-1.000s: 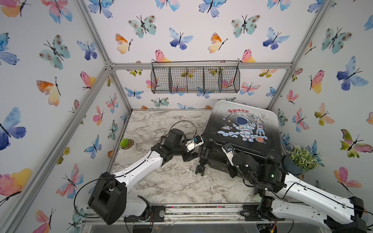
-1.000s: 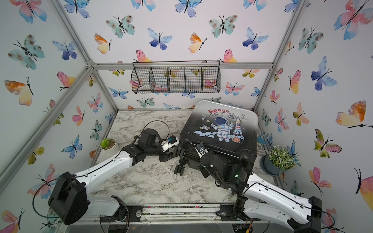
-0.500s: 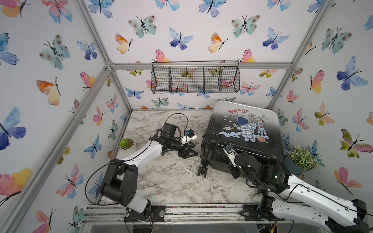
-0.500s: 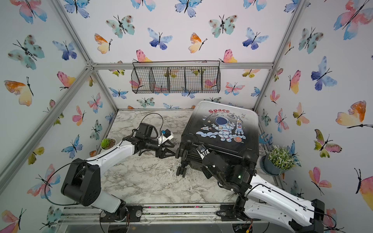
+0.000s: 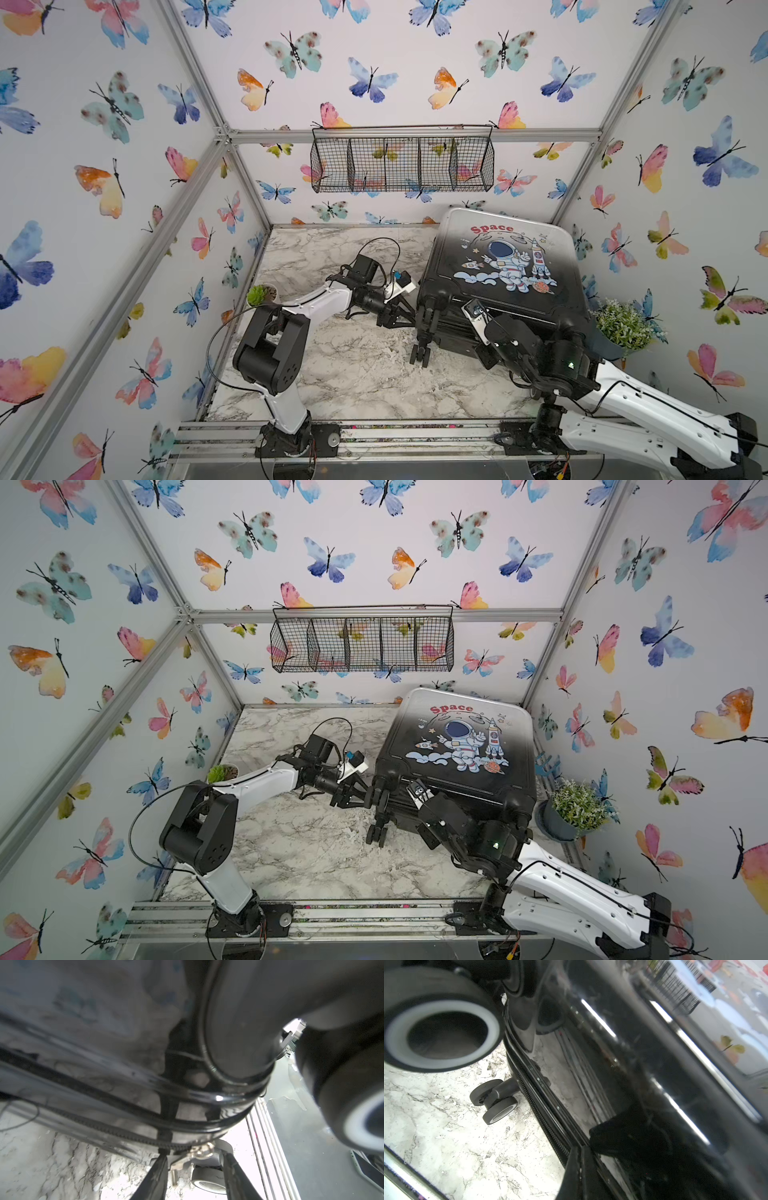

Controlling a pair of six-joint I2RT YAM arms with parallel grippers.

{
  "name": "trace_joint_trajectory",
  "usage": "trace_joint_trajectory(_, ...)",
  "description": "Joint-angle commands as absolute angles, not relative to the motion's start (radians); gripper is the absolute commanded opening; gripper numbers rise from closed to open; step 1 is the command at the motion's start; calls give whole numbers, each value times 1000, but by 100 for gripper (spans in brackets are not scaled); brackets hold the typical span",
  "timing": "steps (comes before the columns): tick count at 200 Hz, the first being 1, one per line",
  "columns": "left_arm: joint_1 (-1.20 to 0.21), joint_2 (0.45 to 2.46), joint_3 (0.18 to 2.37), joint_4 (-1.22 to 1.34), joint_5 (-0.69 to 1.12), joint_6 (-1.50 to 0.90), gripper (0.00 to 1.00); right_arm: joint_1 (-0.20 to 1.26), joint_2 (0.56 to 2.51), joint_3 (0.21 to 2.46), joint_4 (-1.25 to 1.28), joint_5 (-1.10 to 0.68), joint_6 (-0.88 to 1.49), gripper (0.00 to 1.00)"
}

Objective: Close the suitcase zippers
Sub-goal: Zip the zipper on the suitcase.

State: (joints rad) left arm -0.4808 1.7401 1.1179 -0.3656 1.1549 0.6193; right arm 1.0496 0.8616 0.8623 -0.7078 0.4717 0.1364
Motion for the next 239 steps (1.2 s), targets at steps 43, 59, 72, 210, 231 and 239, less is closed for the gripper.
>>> trace_joint_trajectory(43, -557, 1840, 1186, -425, 1160, 663, 31, 1032, 811, 949, -562, 578, 109, 3)
trace_joint_trajectory(59, -557, 1847, 1187, -414, 1150, 665, 29, 1031, 805, 952, -566, 584, 106, 3)
trace_joint_trajectory(72, -557, 1849, 1184, -394, 1148, 659, 27, 1031, 801, 955, -574, 589, 104, 3)
trace_joint_trajectory(210, -496, 1751, 1144, -322, 1314, 586, 0, 1026, 782, 946, -600, 605, 109, 3)
trace_joint_trajectory(231, -496, 1725, 1135, -315, 1240, 573, 0, 1025, 785, 934, -593, 599, 117, 3)
trace_joint_trajectory(239, -497, 1708, 1122, -293, 1207, 551, 0, 1025, 787, 931, -592, 597, 120, 3)
